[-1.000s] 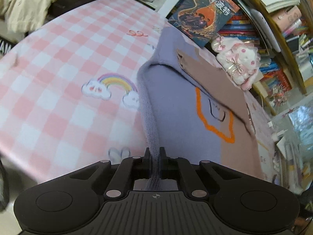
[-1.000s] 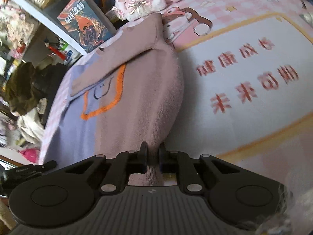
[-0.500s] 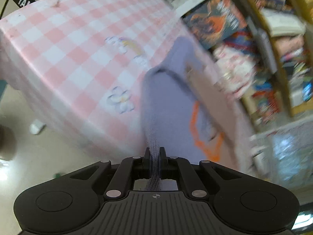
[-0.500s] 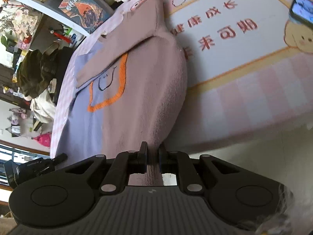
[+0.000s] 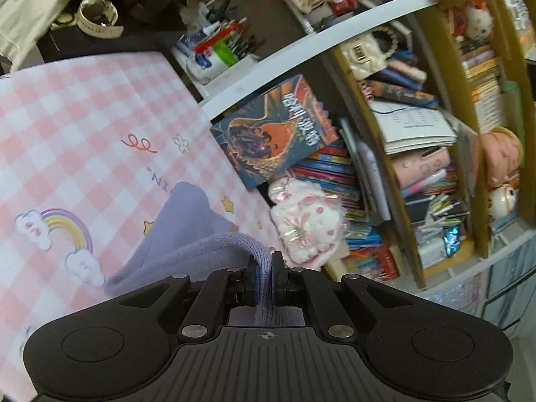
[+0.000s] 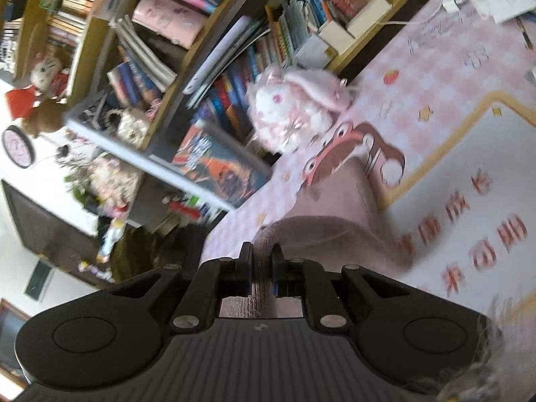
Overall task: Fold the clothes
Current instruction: 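Lift both side edges and fold the sweater lengthwise with both grippers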
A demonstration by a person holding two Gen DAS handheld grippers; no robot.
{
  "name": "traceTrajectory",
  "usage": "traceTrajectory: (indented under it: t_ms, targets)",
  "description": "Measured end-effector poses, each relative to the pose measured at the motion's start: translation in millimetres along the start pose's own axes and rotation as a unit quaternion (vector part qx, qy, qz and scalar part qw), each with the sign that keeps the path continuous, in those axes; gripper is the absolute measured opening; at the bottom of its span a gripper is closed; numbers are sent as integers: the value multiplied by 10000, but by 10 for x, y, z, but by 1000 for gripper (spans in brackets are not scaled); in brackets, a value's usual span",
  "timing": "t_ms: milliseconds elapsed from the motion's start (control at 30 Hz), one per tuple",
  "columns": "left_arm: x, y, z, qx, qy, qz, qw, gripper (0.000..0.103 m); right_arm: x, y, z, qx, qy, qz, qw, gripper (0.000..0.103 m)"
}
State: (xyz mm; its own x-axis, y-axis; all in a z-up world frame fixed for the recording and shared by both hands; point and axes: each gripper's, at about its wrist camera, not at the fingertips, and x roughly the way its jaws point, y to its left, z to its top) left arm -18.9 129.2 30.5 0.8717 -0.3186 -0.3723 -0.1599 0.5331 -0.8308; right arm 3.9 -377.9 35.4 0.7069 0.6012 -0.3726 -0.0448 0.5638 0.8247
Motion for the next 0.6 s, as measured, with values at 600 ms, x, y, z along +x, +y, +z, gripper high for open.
traceTrajectory:
  t_ms: [600]
  targets:
    - [1103,197,637,753,1107,1104,9848,14,1009,-186,368,132,-121,-1045,9944,18]
